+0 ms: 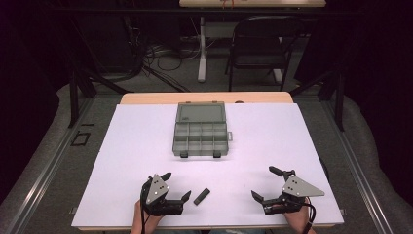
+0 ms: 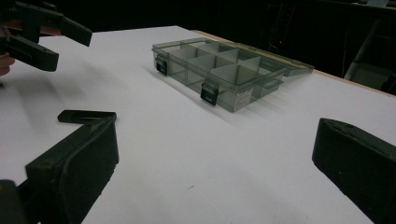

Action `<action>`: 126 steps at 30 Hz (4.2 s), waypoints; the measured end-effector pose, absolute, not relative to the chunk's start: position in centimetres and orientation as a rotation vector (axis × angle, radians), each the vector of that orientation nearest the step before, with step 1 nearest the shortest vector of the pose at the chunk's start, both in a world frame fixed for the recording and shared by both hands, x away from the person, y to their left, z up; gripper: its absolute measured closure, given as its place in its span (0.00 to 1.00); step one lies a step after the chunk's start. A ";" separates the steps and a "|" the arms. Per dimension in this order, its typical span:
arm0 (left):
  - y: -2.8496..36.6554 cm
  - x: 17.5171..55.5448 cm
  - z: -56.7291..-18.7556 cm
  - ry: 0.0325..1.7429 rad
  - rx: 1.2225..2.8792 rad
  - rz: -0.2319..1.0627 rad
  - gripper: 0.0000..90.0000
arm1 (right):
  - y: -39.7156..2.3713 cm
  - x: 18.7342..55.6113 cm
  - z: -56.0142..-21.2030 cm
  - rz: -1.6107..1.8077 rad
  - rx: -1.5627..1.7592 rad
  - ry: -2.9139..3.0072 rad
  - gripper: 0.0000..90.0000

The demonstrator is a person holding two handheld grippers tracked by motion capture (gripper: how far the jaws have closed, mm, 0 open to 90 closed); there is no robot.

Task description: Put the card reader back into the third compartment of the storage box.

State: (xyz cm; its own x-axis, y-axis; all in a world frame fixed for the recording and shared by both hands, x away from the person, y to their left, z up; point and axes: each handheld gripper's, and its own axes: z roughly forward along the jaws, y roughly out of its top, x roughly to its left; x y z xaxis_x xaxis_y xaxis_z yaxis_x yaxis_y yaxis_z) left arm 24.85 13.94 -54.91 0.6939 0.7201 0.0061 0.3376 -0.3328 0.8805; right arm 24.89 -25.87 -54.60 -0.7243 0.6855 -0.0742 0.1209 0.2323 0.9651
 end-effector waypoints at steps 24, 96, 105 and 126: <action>11.4 25.3 -55.1 0.766 2.053 0.442 0.11 | -25.9 24.9 -54.6 1.506 0.736 2.024 0.00; 8.9 25.1 -55.5 0.722 2.202 0.304 0.82 | -26.0 24.7 -54.5 1.499 0.720 2.036 0.00; 9.1 25.1 -55.1 0.704 2.191 0.303 0.82 | -26.0 24.7 -54.5 1.500 0.728 2.038 0.00; 9.9 25.4 -54.3 0.678 2.158 0.328 0.82 | -26.0 24.8 -54.5 1.496 0.723 2.041 0.01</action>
State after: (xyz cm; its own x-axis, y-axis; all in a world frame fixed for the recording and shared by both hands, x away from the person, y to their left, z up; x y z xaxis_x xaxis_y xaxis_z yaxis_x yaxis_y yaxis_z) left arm 25.44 9.87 -54.26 0.8200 0.5724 0.0003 0.3553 -0.5095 0.7836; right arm 24.75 -25.96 -54.54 -0.7315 0.6764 -0.0860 0.1217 0.2536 0.9596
